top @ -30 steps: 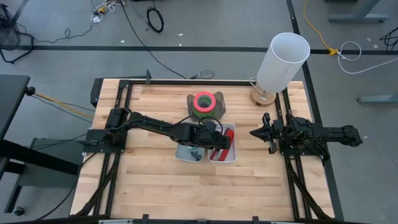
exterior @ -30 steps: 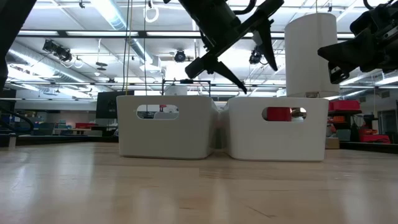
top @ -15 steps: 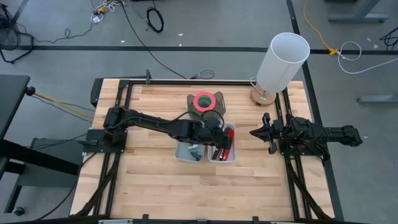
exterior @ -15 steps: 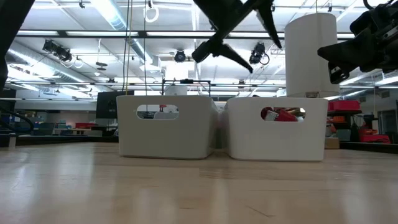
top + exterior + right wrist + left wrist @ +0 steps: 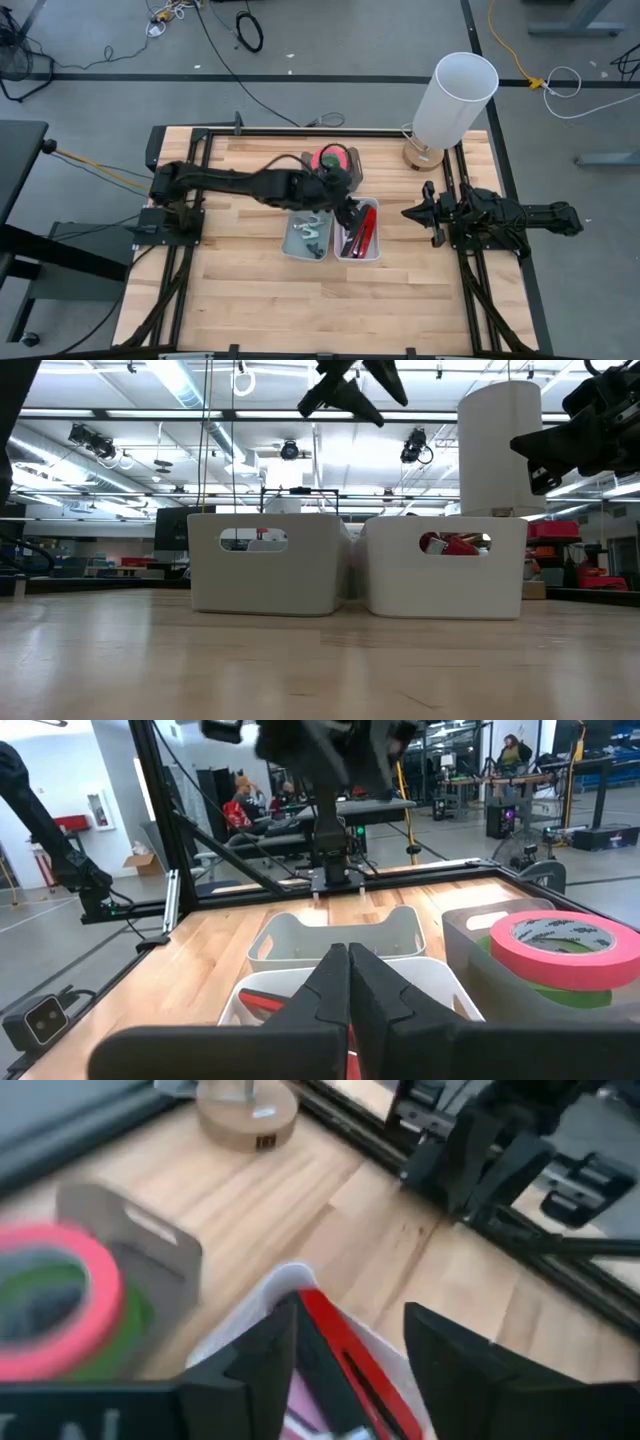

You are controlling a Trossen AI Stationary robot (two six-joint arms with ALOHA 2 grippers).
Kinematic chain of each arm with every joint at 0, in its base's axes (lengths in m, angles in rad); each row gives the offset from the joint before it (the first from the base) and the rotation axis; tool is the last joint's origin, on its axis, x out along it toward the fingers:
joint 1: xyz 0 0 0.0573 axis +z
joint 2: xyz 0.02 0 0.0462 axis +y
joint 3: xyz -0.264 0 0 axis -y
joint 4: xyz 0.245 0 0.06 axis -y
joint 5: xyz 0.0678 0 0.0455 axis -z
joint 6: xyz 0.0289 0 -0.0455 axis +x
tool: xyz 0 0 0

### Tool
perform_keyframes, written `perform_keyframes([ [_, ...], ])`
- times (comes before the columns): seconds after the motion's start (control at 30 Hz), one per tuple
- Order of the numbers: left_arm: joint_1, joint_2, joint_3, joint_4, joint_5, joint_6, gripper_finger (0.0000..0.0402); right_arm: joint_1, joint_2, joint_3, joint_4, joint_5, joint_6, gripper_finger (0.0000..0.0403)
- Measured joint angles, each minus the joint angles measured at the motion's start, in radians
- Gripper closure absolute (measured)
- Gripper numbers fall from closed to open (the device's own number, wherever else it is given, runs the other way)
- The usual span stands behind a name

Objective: Pick and place Stapler, Stapler remover, tape
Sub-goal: Return to Home Position

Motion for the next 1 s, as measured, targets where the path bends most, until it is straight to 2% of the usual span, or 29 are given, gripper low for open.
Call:
perform_keyframes([
  [0.2, 0.040, -0.038, 0.000, -0.037, 0.025, 0.290, 0.0279, 0.000, 0.001, 0.000, 0.000, 0.000, 0.000, 0.0399],
  [0.57, 0.108, -0.076, -0.004, -0.104, 0.186, 0.488, 0.0392, 0.000, 0.001, 0.000, -0.001, 0.000, 0.000, 0.0399],
  [0.77, 0.127, -0.091, -0.020, -0.102, 0.260, 0.516, 0.0390, 0.000, 0.001, 0.000, -0.001, 0.000, 0.000, 0.0399],
  [0.87, 0.128, -0.130, -0.112, -0.038, 0.296, 0.530, 0.0394, 0.000, 0.001, 0.000, -0.001, 0.000, 0.000, 0.0399],
  [1.0, 0.128, -0.211, -0.307, 0.109, 0.342, 0.506, 0.0397, 0.000, 0.001, 0.000, -0.001, 0.000, 0.000, 0.0399],
])
